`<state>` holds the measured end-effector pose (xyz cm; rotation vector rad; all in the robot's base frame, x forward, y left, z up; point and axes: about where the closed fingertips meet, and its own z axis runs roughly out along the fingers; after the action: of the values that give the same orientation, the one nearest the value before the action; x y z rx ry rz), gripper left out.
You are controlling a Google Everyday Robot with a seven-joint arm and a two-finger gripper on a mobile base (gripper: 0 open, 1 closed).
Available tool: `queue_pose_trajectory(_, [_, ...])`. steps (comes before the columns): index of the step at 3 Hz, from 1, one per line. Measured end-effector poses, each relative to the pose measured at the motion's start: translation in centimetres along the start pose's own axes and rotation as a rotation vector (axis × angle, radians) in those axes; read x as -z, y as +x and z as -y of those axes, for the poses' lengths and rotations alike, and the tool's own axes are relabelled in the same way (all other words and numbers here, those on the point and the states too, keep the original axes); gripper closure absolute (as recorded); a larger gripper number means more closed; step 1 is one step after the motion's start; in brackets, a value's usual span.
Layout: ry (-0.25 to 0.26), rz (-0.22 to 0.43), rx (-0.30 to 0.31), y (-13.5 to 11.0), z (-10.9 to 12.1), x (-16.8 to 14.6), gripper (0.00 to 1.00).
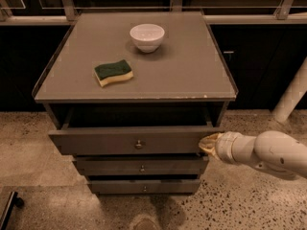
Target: Close top drawer
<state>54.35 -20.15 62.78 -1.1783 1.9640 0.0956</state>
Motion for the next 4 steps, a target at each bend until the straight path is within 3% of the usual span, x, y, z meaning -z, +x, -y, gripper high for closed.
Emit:
queue_pose_trajectory(1, [0.071, 0.014, 0.037, -1.1, 2.4, -1.1, 1.00])
queue_pose_trajectory(2, [0.101, 0.023, 0.050, -1.8, 3.1, -1.1, 1.00])
queue_pose_trajectory(4, [0.109, 0.029, 0.046, -2.3, 3.3, -0.9, 1.00])
